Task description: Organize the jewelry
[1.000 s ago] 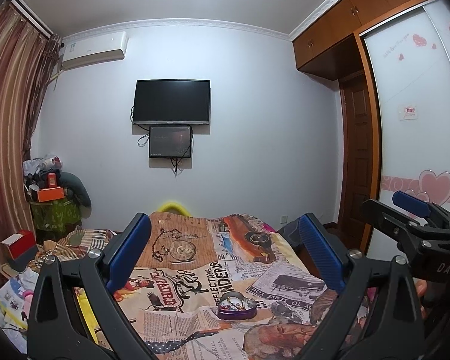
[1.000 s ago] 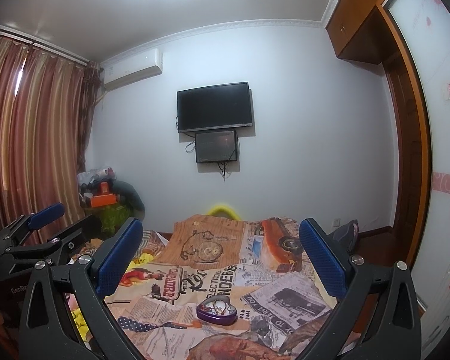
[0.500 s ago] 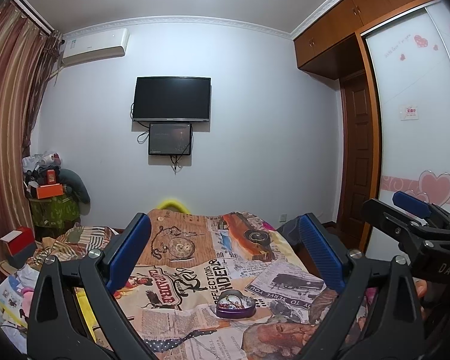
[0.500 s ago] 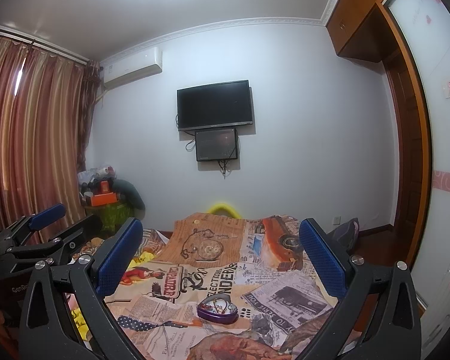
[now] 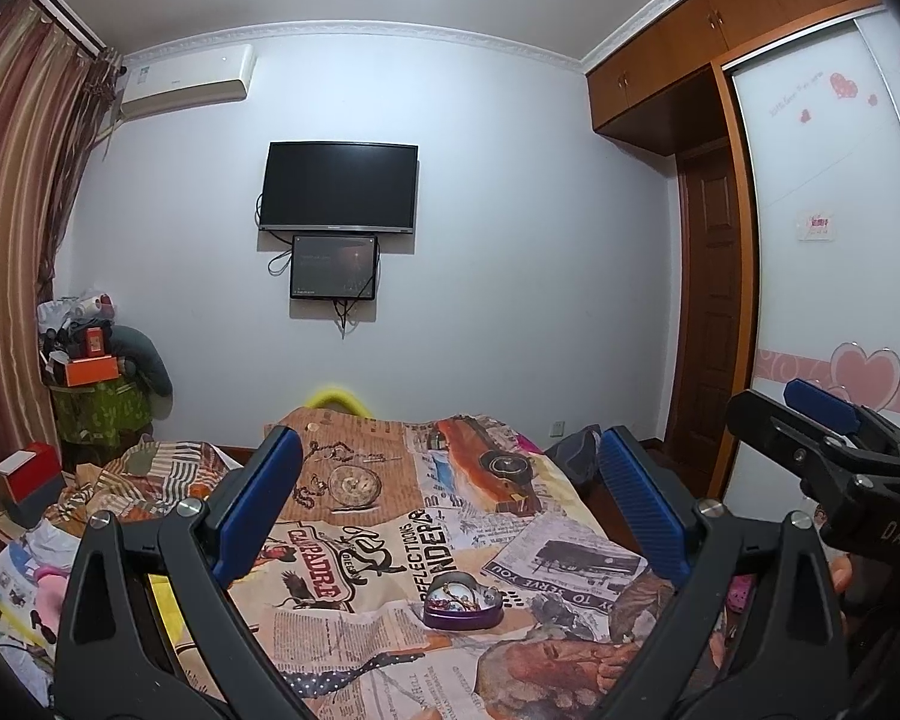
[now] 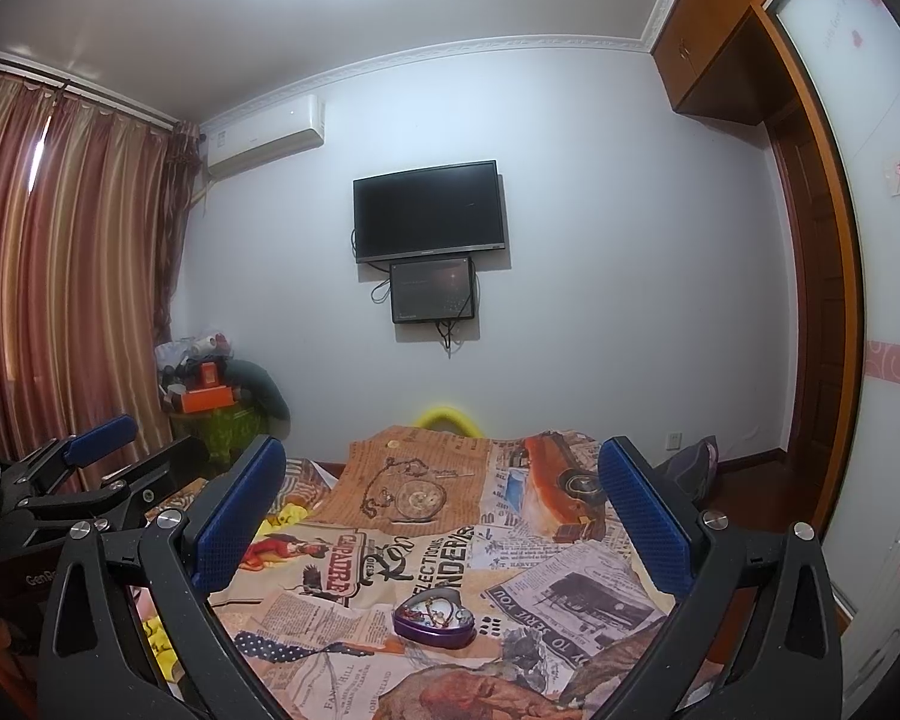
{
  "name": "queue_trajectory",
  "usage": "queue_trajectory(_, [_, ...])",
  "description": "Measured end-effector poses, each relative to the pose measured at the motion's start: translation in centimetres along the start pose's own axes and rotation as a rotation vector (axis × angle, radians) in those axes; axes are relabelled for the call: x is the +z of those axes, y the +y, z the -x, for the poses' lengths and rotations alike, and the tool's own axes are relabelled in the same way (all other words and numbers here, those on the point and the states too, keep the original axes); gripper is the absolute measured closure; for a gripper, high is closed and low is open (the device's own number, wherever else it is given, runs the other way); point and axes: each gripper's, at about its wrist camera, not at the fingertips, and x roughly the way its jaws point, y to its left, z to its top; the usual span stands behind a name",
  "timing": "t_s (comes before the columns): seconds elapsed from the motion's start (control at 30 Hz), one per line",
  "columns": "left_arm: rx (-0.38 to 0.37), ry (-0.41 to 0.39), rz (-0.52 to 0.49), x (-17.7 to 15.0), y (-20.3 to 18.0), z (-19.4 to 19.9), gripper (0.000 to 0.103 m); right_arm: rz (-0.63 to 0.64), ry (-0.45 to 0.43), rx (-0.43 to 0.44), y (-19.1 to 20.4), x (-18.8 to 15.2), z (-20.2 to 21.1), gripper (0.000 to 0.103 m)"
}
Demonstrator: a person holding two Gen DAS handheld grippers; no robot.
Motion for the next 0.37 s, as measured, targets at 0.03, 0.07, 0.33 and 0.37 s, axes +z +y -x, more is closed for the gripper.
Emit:
queue_trajectory(0.03, [-0.002,0.002,-0.001,-0.05,-0.01,-0.04,0.003,0.000,0.000,0.000,0.00,-0.01,-0.02,0.000])
queue_trajectory(0.07, [-0.003,0.003,-0.002,-0.10,-0.08,-0.06,0.003,-0.001,0.001,0.000,0.01,-0.03,-0.02,0.000])
queue_trajectory(0.33, [-0.012,0.016,-0.007,-0.43,-0.19,-0.46,0.003,-0.007,0.005,-0.002,-0.16,-0.15,-0.13,0.000])
queue_trajectory(0.37, [-0.013,0.018,-0.006,-0.40,-0.17,-0.58,0.003,-0.008,0.007,-0.001,-0.18,-0.17,-0.17,0.000])
